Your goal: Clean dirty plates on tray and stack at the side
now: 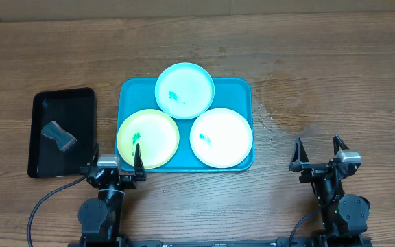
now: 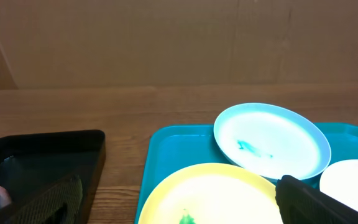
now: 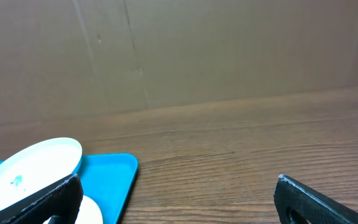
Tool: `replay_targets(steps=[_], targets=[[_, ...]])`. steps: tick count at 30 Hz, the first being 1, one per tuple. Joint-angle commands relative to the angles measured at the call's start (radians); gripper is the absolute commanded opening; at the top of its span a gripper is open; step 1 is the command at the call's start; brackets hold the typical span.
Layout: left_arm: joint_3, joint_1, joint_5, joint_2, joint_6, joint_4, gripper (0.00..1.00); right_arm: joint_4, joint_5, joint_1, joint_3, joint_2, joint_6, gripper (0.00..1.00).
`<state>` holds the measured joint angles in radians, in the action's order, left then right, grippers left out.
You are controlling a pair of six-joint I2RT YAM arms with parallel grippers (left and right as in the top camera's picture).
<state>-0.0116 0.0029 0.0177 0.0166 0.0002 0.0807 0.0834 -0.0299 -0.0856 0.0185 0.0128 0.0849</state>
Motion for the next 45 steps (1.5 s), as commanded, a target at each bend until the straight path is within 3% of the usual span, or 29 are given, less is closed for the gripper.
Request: replay_targets(steps=[1, 2, 7, 12, 15, 18, 22, 28, 32, 34, 35, 39, 42, 45], targets=[[0.007, -0.003, 0.005, -0.011, 0.012, -0.009, 0.99, -0.003, -0.006, -0.004, -0.01, -0.01, -0.003, 1.0], [0.007, -0.003, 0.035, -0.011, -0.008, -0.035, 1.0, -0.003, -0.006, -0.004, -0.01, -0.01, -0.003, 1.0], [0.007, -0.004, 0.535, -0.011, -0.365, -0.329, 0.99, -0.003, -0.006, -0.004, -0.01, -0.01, -0.003, 1.0], [0.006, -0.003, 0.492, -0.011, -0.33, -0.723, 0.99, -0.003, -0.006, -0.004, -0.01, -0.01, -0.003, 1.0], [-0.026, -0.003, 0.374, -0.01, -0.272, -0.835, 1.0, -0.003, -0.006, -0.004, -0.01, -0.01, -0.003, 1.0], [-0.132, -0.003, 0.286, 0.006, -0.187, -0.735, 1.0, -0.003, -0.006, -0.004, -0.01, -0.01, -0.003, 1.0], [-0.378, -0.003, 0.19, 0.138, -0.016, -0.397, 1.0, -0.003, -0.006, -0.004, -0.01, -0.01, -0.003, 1.0], [-0.837, -0.003, -0.017, 0.55, 0.06, 0.216, 1.0, -0.003, -0.006, -0.004, -0.01, -0.01, -0.003, 1.0], [-1.033, -0.003, 0.053, 0.786, 0.06, 0.425, 1.0, -0.003, -0.006, -0.004, -0.01, -0.01, -0.003, 1.0], [-1.084, 0.0, -0.005, 0.874, 0.062, 0.473, 0.99, -0.003, -0.006, -0.004, -0.01, -0.01, -0.003, 1.0], [-1.104, 0.005, -0.075, 0.908, 0.037, 0.489, 1.0, -0.003, -0.006, -0.004, -0.01, -0.01, -0.003, 1.0], [-1.173, 0.094, -0.406, 1.042, -0.251, 0.55, 0.99, -0.003, -0.006, -0.004, -0.01, -0.01, -0.003, 1.0], [-1.175, 0.2, -0.386, 1.123, -0.397, 0.57, 0.99, -0.003, -0.006, -0.004, -0.01, -0.01, -0.003, 1.0], [-1.175, 0.271, -0.333, 1.195, -0.405, 0.616, 1.0, -0.003, -0.006, -0.004, -0.01, -0.01, -0.003, 1.0]])
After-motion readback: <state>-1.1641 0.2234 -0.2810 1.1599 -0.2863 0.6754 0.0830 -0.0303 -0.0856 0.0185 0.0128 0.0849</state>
